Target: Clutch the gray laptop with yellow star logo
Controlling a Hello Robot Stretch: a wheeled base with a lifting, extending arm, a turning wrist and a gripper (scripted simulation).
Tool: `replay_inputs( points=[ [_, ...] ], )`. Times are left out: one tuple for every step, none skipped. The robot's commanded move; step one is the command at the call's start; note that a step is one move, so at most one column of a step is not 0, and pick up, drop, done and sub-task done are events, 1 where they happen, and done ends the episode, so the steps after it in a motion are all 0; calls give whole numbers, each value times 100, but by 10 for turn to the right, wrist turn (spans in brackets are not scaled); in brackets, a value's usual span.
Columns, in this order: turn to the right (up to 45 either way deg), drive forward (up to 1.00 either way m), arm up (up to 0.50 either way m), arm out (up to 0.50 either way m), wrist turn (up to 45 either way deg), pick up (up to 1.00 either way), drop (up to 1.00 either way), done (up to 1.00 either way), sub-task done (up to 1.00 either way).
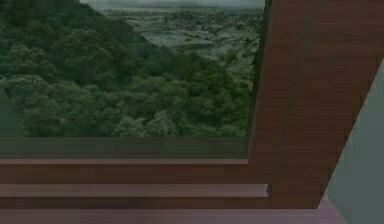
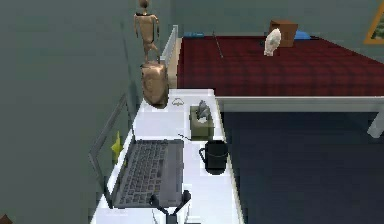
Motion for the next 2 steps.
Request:
replay_inputs(
  points=[
    [0, 0, 0, 0, 0, 100, 0, 0, 0],
    [0, 0, 10, 0, 0, 0, 0, 0, 0]
  ],
)
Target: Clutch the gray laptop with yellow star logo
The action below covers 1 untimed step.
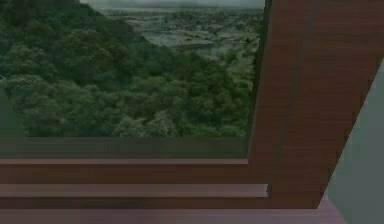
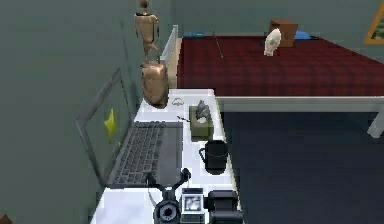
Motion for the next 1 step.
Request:
replay_inputs(
  points=[
    [0, 0, 0, 0, 0, 0, 0, 100, 0]
  ],
)
